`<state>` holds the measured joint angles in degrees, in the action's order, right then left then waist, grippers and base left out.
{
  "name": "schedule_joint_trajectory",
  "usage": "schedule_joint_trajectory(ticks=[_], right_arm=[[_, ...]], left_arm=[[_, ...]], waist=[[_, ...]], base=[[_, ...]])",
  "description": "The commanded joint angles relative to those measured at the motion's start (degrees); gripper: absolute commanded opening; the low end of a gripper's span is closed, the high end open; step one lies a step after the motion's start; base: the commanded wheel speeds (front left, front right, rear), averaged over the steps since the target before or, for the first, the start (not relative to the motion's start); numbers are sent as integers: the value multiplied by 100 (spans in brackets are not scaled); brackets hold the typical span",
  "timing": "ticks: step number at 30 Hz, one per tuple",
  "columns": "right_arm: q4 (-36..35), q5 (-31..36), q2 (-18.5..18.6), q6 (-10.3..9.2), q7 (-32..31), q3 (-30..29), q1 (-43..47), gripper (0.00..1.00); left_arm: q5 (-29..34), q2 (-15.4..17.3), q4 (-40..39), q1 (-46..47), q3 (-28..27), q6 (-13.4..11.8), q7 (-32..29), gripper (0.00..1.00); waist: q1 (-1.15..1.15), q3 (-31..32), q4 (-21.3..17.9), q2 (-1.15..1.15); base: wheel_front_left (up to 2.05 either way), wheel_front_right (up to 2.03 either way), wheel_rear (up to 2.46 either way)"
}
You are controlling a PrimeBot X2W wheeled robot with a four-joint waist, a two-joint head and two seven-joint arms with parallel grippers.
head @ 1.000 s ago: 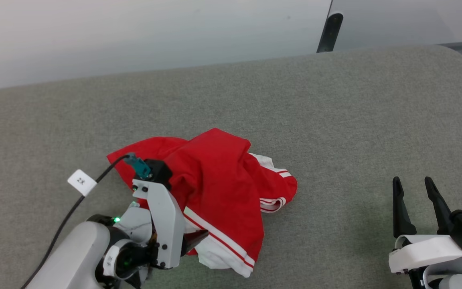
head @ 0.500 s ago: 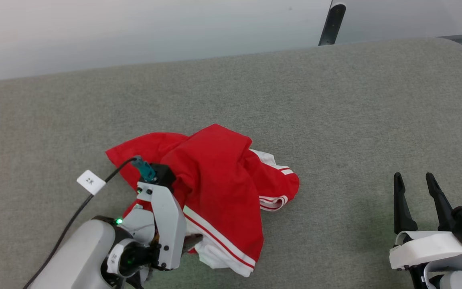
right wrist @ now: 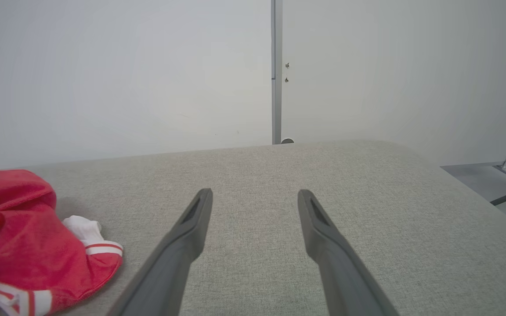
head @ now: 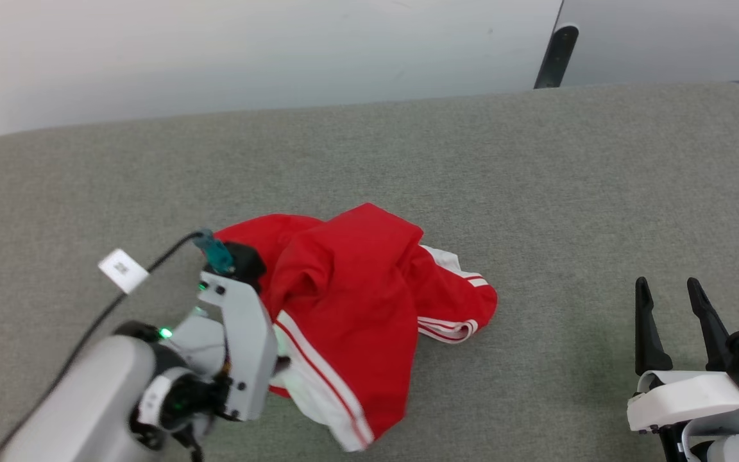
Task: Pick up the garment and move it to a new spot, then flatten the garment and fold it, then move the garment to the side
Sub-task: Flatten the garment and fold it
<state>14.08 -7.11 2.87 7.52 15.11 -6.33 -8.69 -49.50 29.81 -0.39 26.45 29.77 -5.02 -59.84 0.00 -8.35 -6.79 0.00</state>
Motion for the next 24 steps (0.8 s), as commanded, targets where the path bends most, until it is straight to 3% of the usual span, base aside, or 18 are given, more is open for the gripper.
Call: schedule_joint_trajectory(ticks=[1, 11, 15, 19, 24], right_arm=[[-10, 14, 3, -6, 7, -12, 47, 100], [-14, 105, 3, -6, 7, -13, 82, 100], [-30, 122, 2, -6, 7, 5, 78, 100], [-37, 125, 3, -6, 7, 37, 63, 100], [-24, 133, 2, -6, 6, 80, 30, 100]], left_arm=[[40, 114, -98, 84, -51, 60, -21, 0], [153, 1236, -517, 185, -366, 228, -471, 0], [284, 1700, -382, 193, -450, 422, -515, 0], [391, 1894, -43, 109, -496, 492, -367, 0], [496, 1842, 501, -77, -409, 557, -104, 0]], waist=[[0, 37, 54, 0], [0, 102, 183, 0], [0, 79, 202, 0], [0, 44, 193, 0], [0, 0, 162, 0]], base=[[0, 0, 0], [0, 0, 0], [0, 0, 0], [0, 0, 0], [0, 0, 0]])
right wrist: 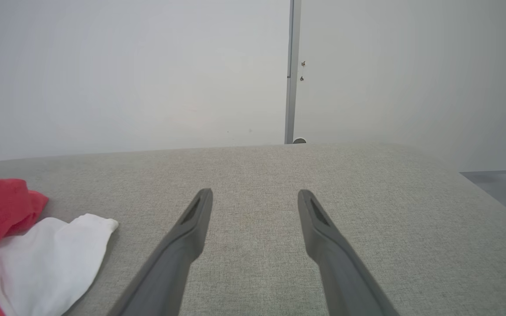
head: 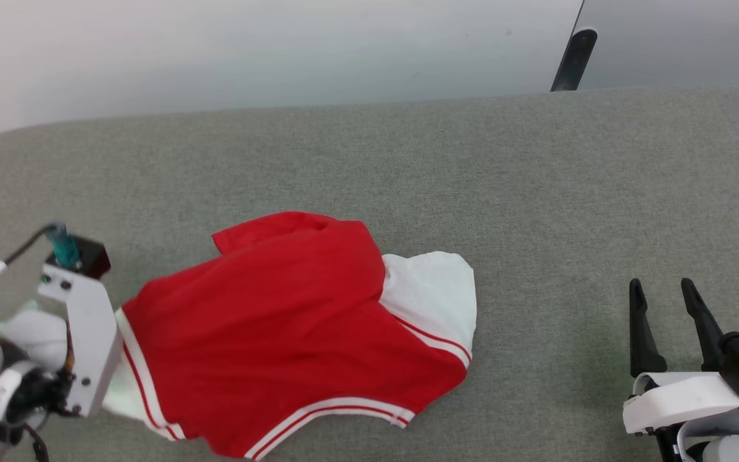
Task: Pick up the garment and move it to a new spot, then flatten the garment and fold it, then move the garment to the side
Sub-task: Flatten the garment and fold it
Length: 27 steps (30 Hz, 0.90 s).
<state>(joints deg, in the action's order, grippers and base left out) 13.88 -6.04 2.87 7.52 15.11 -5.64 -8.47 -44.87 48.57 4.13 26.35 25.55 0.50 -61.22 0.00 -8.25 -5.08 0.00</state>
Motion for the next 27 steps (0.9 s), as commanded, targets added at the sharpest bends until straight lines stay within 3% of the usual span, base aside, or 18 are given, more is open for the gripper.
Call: schedule_joint_trajectory(ticks=[1, 9, 12, 13, 14, 15, 16, 27], right_arm=[[4, 29, 3, -6, 7, 23, 6, 100], [32, 36, 3, -6, 7, 110, 38, 100], [46, 55, 2, -6, 7, 139, 47, 100], [57, 64, 2, -6, 7, 153, 50, 100], [67, 68, 3, -6, 7, 158, 59, 100], [80, 80, 3, -6, 7, 169, 73, 100], [91, 80, 2, -6, 7, 176, 86, 100], [241, 280, 3, -6, -55, 380, 212, 100]], left_arm=[[74, -55, 169, -98, 51, 35, 91, 0], [161, -392, 1222, -198, 186, 125, 616, 0], [136, -465, 1437, -164, 169, 140, 742, 11], [144, -487, 1515, -132, 156, 135, 809, 22], [159, -510, 1561, -85, 132, 125, 890, 44], [144, -552, 1600, -47, 98, 96, 958, 95], [135, -574, 1619, -32, 86, 97, 1015, 100], [328, -695, 1008, 93, -4, -85, 1585, 100]], waist=[[0, -18, -13, 0], [0, -10, -15, 0], [0, 22, 1, 0], [0, 42, 14, 0], [0, 69, 34, 0], [0, 103, 60, 0], [0, 140, 87, 0], [0, 672, 663, 0]], base=[[0, 0, 0], [0, 0, 0], [0, 0, 0], [0, 0, 0], [0, 0, 0], [0, 0, 0], [0, 0, 0], [0, 0, 0]])
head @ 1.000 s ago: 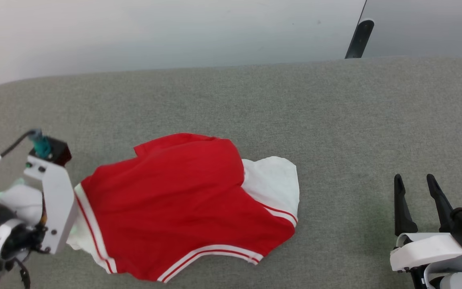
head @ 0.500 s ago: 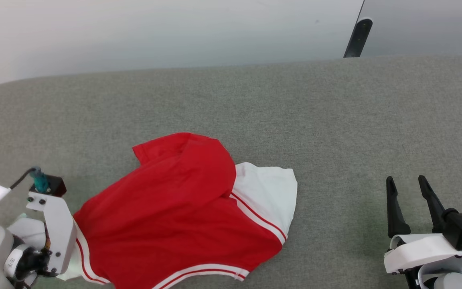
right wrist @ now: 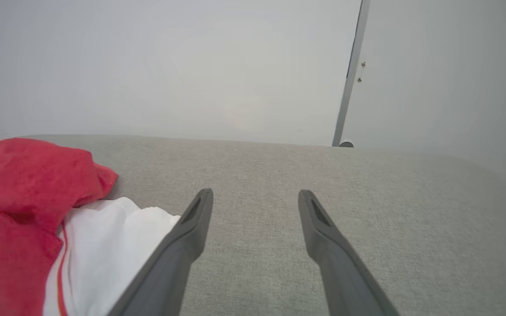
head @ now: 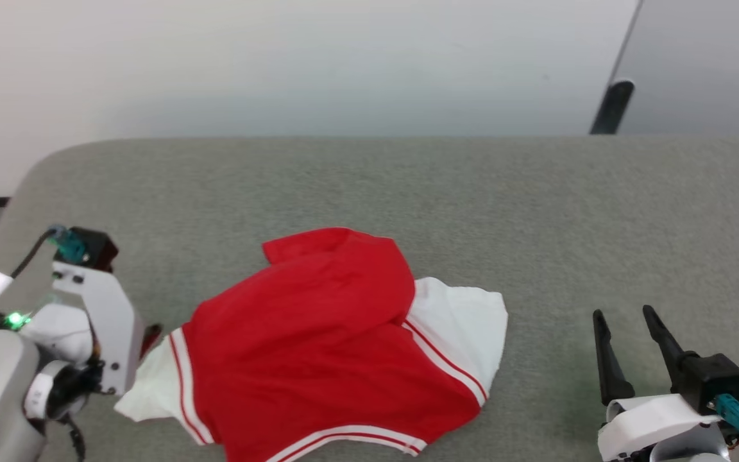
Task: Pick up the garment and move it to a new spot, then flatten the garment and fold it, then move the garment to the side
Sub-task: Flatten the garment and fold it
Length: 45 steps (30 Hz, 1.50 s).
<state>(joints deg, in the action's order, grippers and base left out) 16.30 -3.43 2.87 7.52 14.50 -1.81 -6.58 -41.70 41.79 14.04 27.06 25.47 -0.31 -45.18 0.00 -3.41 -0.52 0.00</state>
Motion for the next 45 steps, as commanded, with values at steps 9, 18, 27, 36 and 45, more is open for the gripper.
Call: schedule_joint_trajectory(ticks=[9, 18, 27, 36, 45], right_arm=[[-42, 56, 83, -6, -527, 82, -79, 100], [-63, -217, 367, -6, -1392, 113, -218, 100], [172, -641, 716, -6, -3275, 132, -347, 100], [201, -629, 829, -6, -4596, -186, -521, 100], [459, -494, 692, -6, -5164, -568, -694, 100]], left_arm=[[168, -354, -720, -261, -202, -58, 1325, 100], [348, -755, -838, -822, -498, -88, 3227, 100], [446, -1150, -726, -1602, -779, -348, 4832, 100], [394, -1525, -644, -2019, -798, -464, 5513, 100], [720, -1794, -422, -1948, -712, -497, 5937, 100]], waist=[[0, 489, 885, 0], [0, 629, 1474, 0], [0, 663, 1879, 0], [0, 310, 2270, 0], [0, -48, 2601, 0]], base=[[0, 0, 0], [0, 0, 0], [0, 0, 0], [0, 0, 0], [0, 0, 0]])
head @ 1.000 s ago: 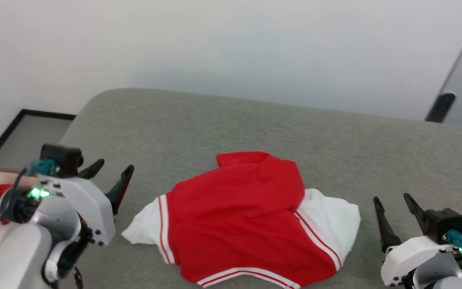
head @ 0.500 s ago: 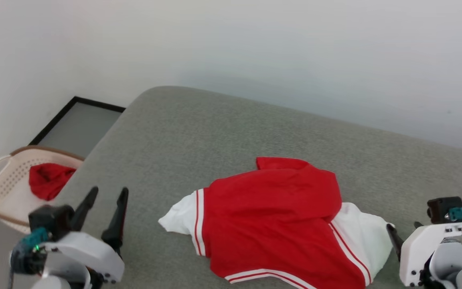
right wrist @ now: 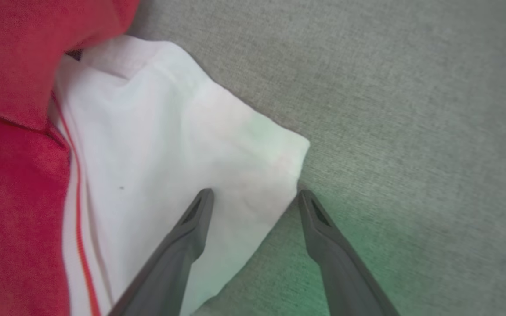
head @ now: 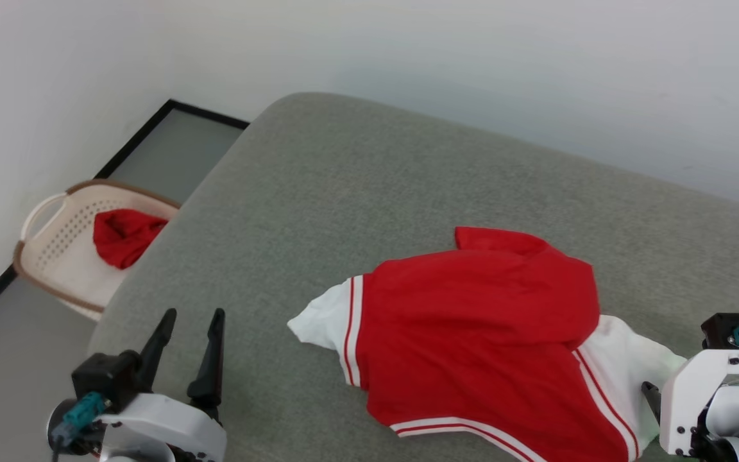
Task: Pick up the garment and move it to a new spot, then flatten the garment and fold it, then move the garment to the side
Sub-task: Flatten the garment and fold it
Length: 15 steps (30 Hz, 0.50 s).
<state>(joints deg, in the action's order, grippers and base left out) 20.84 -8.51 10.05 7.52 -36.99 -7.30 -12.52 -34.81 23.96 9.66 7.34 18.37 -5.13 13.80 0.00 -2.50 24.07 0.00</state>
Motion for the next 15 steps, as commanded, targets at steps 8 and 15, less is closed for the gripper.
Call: schedule_joint_trajectory(ticks=[8, 15], right_arm=[[343, 38, -69, -6, -47, 11, -155, 0], [457, 67, 124, -7, 44, -45, -352, 0]], left_arm=[[214, -138, 229, 11, -171, -38, 123, 100], [569, -269, 256, -188, -585, -59, 128, 100]], waist=[[0, -166, 248, 0], [0, 1, 184, 0]], base=[[0, 0, 0], [0, 0, 0]])
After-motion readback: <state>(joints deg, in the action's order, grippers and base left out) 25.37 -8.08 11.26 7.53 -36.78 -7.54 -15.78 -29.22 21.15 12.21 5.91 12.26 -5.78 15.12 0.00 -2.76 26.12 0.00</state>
